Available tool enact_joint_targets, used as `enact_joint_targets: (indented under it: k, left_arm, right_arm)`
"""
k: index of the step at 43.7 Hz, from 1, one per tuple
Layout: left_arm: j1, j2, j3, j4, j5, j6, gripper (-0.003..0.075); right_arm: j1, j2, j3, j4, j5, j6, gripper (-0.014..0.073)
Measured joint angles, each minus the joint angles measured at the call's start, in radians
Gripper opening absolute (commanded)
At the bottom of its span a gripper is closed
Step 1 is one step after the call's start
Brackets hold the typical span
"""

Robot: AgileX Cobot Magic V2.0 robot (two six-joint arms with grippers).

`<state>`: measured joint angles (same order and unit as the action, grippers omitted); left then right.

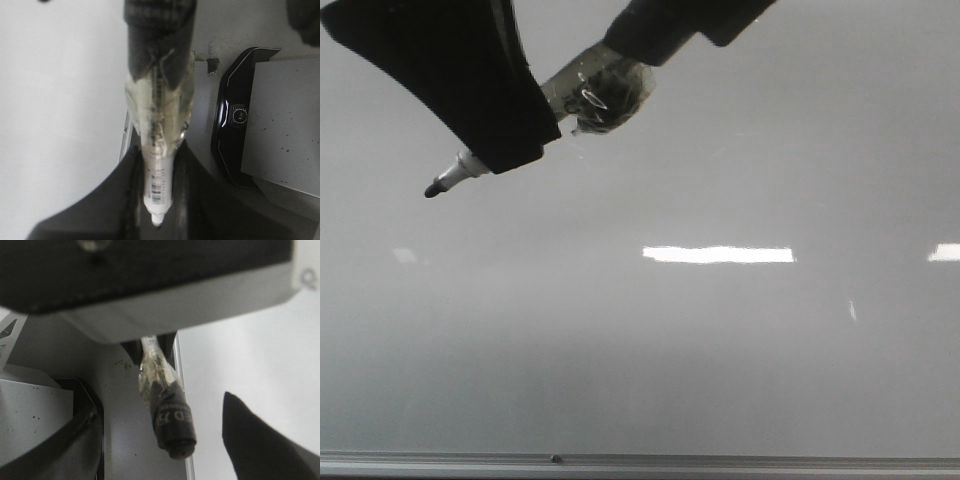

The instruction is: Write number 4 on whiteboard

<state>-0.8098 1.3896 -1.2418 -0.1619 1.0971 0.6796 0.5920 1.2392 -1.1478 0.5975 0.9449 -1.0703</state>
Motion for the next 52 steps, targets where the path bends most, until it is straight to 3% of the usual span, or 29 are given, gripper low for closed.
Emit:
enact_joint_targets:
  k: [16, 34, 47, 52]
  left_arm:
    - [0.0, 0.0, 0.0, 0.0, 0.0, 0.0, -0.002]
    - [0.0, 0.0, 0.0, 0.0, 0.0, 0.002, -0.002]
    - [0.0, 0.0, 0.0, 0.002, 0.0, 0.007, -0.0001]
    - [0.0, 0.0, 0.0, 0.002, 0.0, 0.01, 0.0162]
  right_arm:
    - [0.006, 0.038, 0.0, 0.017, -0.016, 0.0, 0.0412]
    - [0.006, 0.071, -0.001, 0.028, -0.018, 0.0, 0.04]
    - [0.006, 0.071, -0.001, 0.032, -0.011, 0.0, 0.0085]
    - [0.006, 0.071, -0.001, 0.032, -0.007, 0.0, 0.0012]
